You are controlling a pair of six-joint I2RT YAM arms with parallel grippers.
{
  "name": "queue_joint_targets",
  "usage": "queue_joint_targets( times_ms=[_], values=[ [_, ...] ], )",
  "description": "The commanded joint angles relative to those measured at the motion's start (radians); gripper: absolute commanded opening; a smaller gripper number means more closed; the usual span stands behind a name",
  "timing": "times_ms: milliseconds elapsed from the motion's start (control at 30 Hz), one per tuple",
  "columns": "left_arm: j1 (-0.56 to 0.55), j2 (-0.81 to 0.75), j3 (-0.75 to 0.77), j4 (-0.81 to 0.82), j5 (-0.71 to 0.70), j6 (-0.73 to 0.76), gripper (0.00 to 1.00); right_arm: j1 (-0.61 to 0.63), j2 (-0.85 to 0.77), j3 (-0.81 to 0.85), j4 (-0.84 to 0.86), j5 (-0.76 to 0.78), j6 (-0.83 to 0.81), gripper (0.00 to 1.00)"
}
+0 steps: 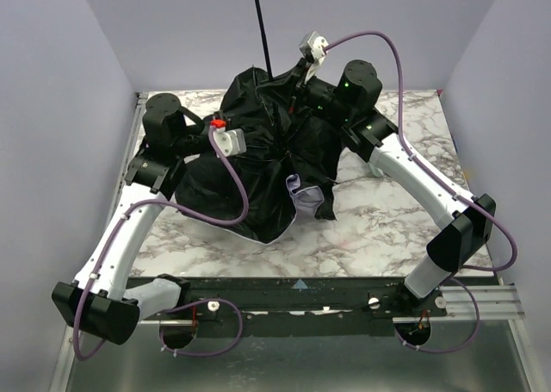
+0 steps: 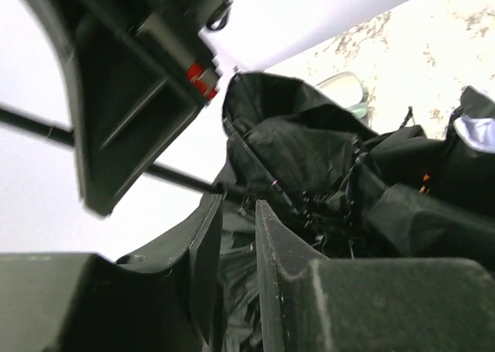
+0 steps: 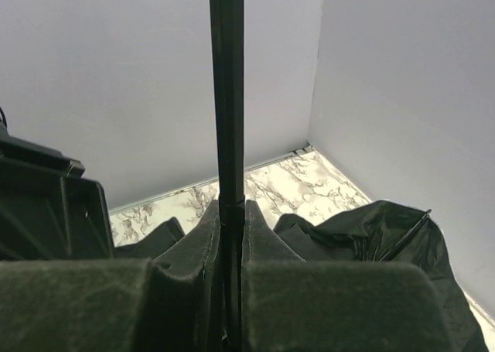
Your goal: Open the umbrella
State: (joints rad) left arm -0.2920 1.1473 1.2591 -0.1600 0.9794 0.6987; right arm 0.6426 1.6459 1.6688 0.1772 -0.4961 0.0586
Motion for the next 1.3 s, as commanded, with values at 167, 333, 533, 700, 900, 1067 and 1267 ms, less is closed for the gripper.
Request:
queue_joint_targets(
  times_ms=[167,333,533,700,900,1067,1267],
  values=[
    [-0.148,0.148,0.087,-0.106,-0.01,0.132,0.25,0.008,-0.028,0.008,0.07,0.003,0.043,0.0],
    [-0.218,0.205,0.088,-0.173,-0.056,0.217,0.28,0.008,-0.011,0.035,0.078,0.012,0.065,0.0],
    [-0.259,0.159,-0.067,-0.38,-0.051,0.451,0.29,0.005,0.03,0.134,0.092,0.051,0.039,0.0],
    [-0.259,0.138,-0.168,-0.404,-0.122,0.461,0.46,0.003,0.071,0.238,0.098,0.04,0.024,0.0],
    [-0.149,0.081,-0.078,-0.198,-0.017,0.021,0.58,0.002,0.046,0.184,0.117,-0.006,-0.003,0.0],
    [-0.046,-0.011,-0.063,0.239,0.009,-0.477,0.56,0.004,0.016,0.113,0.131,-0.03,-0.044,0.0],
    [-0.024,0.038,0.018,0.314,-0.23,-0.64,0.55,0.003,0.018,0.118,0.167,-0.04,-0.049,0.0]
  ],
)
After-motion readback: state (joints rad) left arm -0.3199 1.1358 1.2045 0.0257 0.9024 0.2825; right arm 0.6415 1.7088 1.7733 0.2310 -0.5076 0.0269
